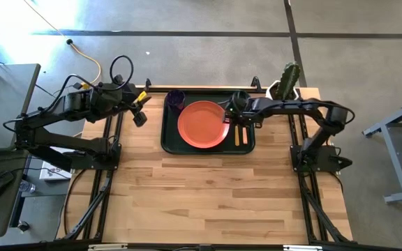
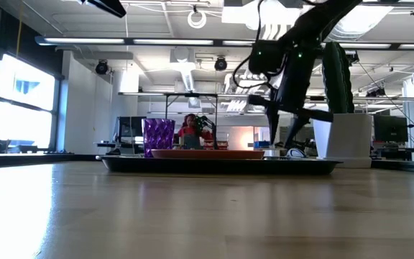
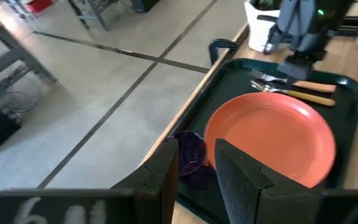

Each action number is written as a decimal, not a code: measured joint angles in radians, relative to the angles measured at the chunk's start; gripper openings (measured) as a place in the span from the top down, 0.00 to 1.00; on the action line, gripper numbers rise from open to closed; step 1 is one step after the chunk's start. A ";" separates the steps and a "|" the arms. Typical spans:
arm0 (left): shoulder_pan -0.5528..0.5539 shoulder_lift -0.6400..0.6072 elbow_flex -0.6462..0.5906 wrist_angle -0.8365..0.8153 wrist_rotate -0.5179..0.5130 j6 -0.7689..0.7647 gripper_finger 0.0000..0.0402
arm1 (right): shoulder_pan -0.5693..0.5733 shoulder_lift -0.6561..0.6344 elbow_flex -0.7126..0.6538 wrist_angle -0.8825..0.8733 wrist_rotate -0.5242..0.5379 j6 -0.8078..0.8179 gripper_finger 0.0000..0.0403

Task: Pick and place plate/cup/fork/spoon on tray
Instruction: Return to Home Position

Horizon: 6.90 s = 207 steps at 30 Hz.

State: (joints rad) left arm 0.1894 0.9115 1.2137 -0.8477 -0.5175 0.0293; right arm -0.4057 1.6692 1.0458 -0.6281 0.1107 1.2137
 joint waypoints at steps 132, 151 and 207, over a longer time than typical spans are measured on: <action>0.000 -0.790 -1.202 0.874 0.410 -0.341 0.77 | 0.377 -1.540 -1.036 0.676 0.070 -0.803 0.70; 0.000 -0.790 -1.202 0.874 0.410 -0.341 0.77 | 0.377 -1.540 -1.036 0.671 0.072 -0.803 0.70; 0.000 -0.790 -1.201 0.874 0.410 -0.341 0.77 | 0.376 -1.539 -1.036 0.670 0.073 -0.803 0.70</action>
State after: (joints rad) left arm 0.1894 0.1215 0.0124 0.0265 -0.1078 -0.3115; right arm -0.0294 0.1297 0.0101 0.0418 0.1833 0.4107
